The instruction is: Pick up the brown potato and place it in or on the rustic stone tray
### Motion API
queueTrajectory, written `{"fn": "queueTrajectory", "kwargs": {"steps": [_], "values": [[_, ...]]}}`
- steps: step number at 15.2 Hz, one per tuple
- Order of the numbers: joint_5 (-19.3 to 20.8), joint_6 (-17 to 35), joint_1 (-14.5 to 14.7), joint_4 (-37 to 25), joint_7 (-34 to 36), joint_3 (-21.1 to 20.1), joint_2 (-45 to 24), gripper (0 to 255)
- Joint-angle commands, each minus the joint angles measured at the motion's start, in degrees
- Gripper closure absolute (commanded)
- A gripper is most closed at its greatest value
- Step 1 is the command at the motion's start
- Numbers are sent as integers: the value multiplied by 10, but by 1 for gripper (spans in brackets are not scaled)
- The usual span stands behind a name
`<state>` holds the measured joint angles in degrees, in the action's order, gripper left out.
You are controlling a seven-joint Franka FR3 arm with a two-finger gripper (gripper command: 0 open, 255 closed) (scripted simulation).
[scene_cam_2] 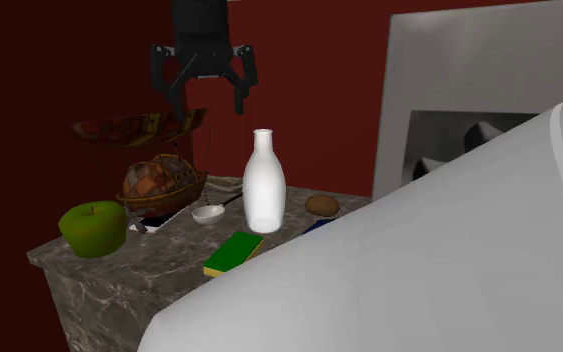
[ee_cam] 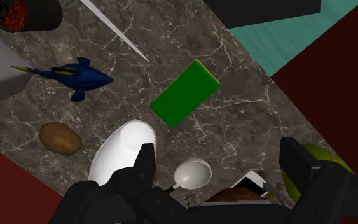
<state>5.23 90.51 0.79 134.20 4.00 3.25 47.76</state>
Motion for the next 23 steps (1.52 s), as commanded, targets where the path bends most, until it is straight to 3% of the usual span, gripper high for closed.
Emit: {"fn": "queueTrajectory", "kwargs": {"steps": [1, 8, 14, 19, 23], "values": [[0, 0, 0, 0, 0, 0, 0, 0], [60, 80, -9, 64, -133, 104, -1, 0], [105, 160, -11, 83, -248, 201, -48, 0], [125, 230, 3, 72, -347, 289, -116, 0], [117, 287, 31, 46, -434, 365, -190, 0]]}}
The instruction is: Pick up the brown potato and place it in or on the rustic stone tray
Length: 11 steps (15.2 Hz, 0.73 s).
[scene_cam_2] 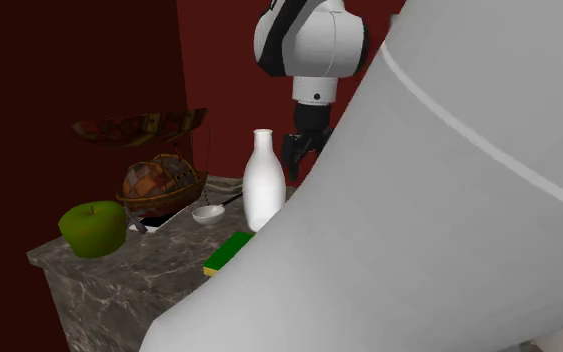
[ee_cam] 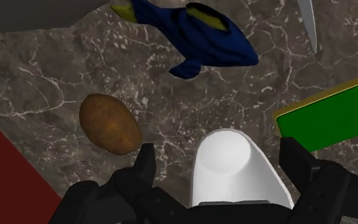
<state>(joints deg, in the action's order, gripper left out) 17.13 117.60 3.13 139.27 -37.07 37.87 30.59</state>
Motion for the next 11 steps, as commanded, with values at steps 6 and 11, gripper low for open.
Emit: {"fn": "queueTrajectory", "kwargs": {"steps": [6, 11], "values": [[-90, 93, 85, -68, -192, 154, -166, 0], [-326, 111, 126, -152, -430, 244, -379, 0]]}}
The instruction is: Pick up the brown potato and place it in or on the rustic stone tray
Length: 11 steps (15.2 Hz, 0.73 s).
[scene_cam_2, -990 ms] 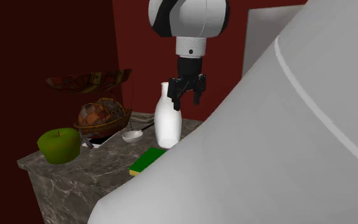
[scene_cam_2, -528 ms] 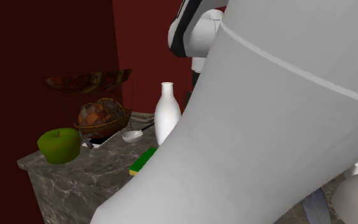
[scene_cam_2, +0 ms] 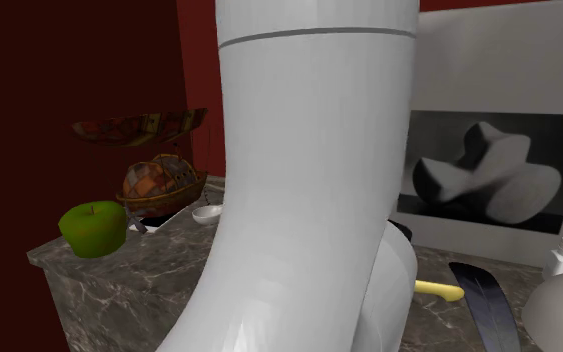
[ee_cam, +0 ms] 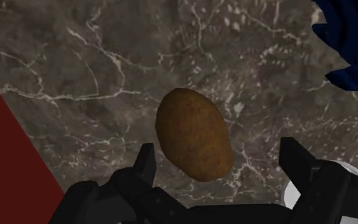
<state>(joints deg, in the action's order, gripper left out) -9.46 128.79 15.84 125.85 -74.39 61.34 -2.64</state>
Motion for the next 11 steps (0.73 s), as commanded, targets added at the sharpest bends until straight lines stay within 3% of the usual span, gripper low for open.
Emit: {"fn": "queueTrajectory", "kwargs": {"steps": [1, 8, 11], "values": [[-84, -4, -18, -28, -80, -4, -69, 0], [-147, 32, -54, -16, -122, -45, -119, 0], [-152, 35, -57, -15, -125, -48, -123, 0]]}}
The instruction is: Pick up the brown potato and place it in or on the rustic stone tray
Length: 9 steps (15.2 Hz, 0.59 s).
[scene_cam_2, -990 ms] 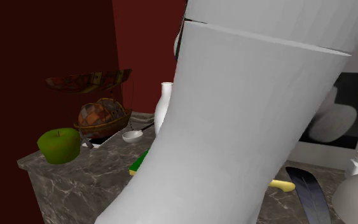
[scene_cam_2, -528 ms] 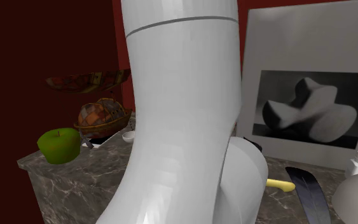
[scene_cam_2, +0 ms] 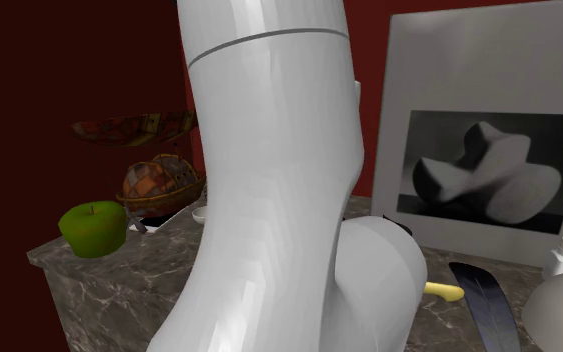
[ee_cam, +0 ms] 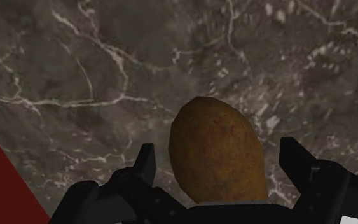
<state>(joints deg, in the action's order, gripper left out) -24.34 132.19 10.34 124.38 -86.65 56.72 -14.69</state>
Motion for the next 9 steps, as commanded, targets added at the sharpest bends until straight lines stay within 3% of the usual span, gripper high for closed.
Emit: {"fn": "queueTrajectory", "kwargs": {"steps": [1, 5, 6, 9], "values": [[-3, 1, -2, 0, -3, -2, -3, 0], [-3, 1, -2, 0, -3, -2, -3, 0], [-3, 1, -2, 0, -3, -2, -3, 255], [-3, 1, -2, 0, -3, -2, -3, 255]]}}
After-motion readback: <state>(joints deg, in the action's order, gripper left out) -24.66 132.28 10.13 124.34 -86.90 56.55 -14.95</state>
